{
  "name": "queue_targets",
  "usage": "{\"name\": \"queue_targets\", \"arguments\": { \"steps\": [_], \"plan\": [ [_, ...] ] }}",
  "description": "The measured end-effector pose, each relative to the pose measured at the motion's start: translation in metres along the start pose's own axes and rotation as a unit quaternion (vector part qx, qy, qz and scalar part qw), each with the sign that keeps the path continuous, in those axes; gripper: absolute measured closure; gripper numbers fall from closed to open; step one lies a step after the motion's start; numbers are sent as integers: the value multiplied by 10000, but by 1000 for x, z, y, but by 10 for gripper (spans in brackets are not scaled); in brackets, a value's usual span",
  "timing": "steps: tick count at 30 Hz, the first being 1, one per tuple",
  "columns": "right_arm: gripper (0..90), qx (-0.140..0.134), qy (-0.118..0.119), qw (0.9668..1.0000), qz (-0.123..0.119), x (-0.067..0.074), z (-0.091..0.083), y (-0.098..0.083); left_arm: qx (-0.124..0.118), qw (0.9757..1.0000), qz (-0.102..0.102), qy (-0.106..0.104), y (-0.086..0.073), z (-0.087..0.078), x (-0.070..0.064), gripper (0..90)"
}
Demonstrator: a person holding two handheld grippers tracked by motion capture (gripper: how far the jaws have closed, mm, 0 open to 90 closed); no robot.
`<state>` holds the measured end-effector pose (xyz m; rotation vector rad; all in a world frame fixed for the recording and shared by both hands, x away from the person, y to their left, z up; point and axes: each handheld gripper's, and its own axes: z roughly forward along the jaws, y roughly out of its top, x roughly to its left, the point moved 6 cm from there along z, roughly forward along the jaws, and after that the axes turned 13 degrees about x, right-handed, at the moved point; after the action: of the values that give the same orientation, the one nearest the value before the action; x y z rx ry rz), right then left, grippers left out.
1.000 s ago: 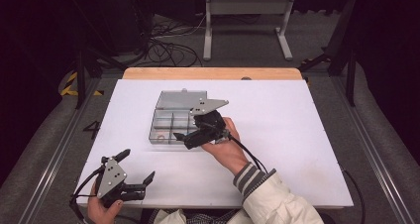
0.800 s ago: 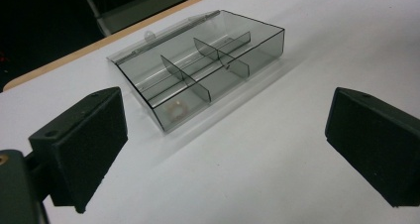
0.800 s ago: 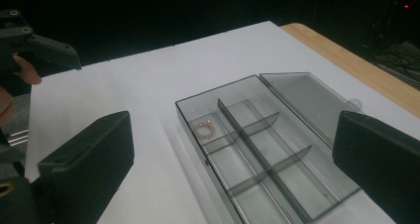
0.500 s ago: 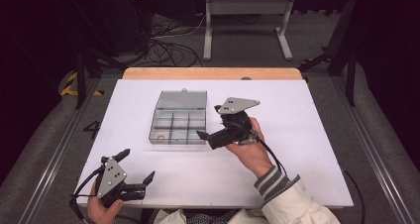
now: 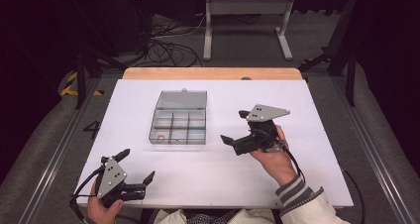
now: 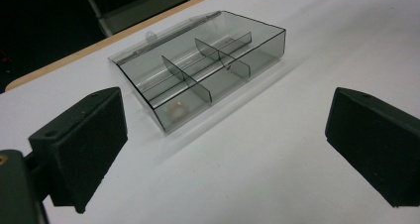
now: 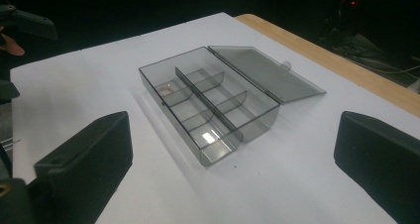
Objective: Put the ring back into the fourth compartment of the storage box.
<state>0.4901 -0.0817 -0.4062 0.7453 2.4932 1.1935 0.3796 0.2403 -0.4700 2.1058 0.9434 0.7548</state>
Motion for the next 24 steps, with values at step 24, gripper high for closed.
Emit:
{"name": "queue_targets", "arguments": {
  "steps": [24],
  "plan": [
    [5,172,-291,9988,354,-28,-33,-90,-11,10000,-5,20,0,0,0,31]
  ]
}}
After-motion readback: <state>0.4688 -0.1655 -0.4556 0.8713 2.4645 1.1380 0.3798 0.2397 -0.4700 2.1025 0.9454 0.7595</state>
